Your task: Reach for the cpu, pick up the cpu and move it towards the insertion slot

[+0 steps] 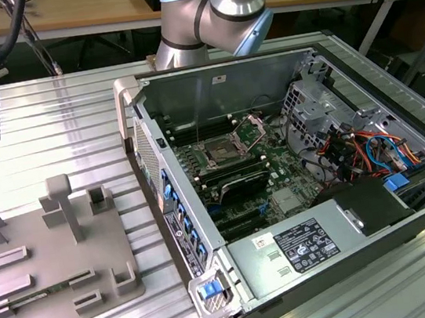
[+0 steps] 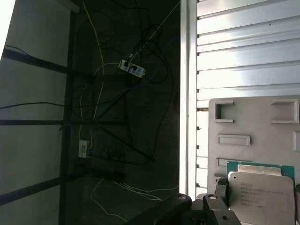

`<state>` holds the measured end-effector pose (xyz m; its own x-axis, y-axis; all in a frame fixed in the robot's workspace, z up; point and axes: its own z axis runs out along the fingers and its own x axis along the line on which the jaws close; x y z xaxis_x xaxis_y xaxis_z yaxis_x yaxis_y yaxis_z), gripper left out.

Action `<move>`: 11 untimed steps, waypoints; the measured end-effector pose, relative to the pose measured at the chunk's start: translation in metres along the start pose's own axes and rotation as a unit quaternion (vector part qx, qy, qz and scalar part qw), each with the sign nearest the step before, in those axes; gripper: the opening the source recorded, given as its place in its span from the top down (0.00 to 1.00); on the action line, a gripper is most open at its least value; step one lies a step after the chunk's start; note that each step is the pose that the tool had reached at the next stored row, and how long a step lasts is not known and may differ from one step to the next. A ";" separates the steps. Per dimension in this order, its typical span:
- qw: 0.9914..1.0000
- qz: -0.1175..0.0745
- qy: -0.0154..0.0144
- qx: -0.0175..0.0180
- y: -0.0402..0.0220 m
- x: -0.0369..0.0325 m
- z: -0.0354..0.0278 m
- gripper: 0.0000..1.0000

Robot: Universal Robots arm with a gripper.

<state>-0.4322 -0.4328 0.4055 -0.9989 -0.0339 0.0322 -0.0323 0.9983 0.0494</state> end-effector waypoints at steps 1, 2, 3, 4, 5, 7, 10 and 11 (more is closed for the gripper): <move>1.000 0.000 0.000 0.000 0.0000 0.0000 0.0001 0.45; 1.000 0.000 0.000 0.000 0.0000 0.0000 0.0000 0.45; 1.000 0.000 0.000 0.000 0.0000 0.0000 0.0000 0.45; 1.000 0.000 0.000 0.000 0.0000 -0.0001 0.0000 0.45; 1.000 0.000 0.000 0.000 0.0000 -0.0001 0.0000 0.45; 1.000 0.000 0.000 0.000 0.0001 -0.0003 -0.0014 0.45; 1.000 0.000 0.000 0.000 0.0004 -0.0001 -0.0075 0.45; 1.000 0.000 0.000 0.000 0.0005 0.0000 -0.0099 0.45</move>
<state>-0.4319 -0.4329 0.4154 -0.9989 -0.0339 0.0321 -0.0323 0.9983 0.0494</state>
